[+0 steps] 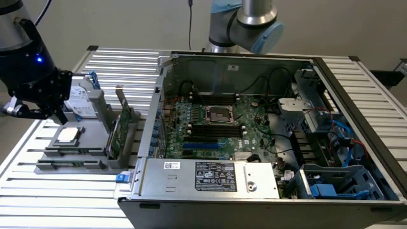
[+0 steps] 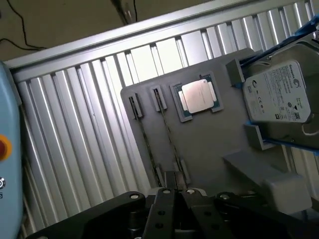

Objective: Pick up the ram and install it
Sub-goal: 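Pick up the ram and move it above insertion slot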

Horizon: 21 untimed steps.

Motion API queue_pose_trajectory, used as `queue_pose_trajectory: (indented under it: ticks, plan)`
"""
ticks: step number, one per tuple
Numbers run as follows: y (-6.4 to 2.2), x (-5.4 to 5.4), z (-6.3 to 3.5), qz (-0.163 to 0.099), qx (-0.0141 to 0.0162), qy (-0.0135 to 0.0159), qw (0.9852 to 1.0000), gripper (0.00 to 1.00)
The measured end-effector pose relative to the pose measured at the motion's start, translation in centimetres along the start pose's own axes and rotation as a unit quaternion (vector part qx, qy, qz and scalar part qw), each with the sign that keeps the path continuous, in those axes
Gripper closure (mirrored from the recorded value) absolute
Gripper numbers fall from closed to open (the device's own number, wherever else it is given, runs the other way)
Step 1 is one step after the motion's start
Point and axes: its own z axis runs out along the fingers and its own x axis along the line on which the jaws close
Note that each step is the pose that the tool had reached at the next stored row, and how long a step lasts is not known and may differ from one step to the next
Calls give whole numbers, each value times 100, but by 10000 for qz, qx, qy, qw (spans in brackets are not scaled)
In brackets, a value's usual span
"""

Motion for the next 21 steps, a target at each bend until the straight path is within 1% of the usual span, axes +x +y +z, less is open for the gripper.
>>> queue_pose_trajectory:
  ticks: [3,5,6,7,8,11,13,14,15,16,17,21]
  plan:
    - [-1,0,15,-273,5,9,9996,89]
    - [-1,0,24,-452,8,16,9990,89]
    - [-1,0,25,-545,9,21,9985,89]
    - [2,0,26,-605,14,37,9982,89]
    - [6,1,25,-621,16,51,9981,89]
    - [5,2,26,-622,16,51,9980,88]
    - [4,3,26,-622,17,51,9980,76]
    - [4,6,27,-622,17,51,9980,76]
    - [1,11,36,-622,18,50,9980,70]
    - [2,16,54,-622,18,50,9980,70]
    - [3,20,70,-622,17,51,9981,64]
    - [-2,42,144,-640,17,52,9979,64]
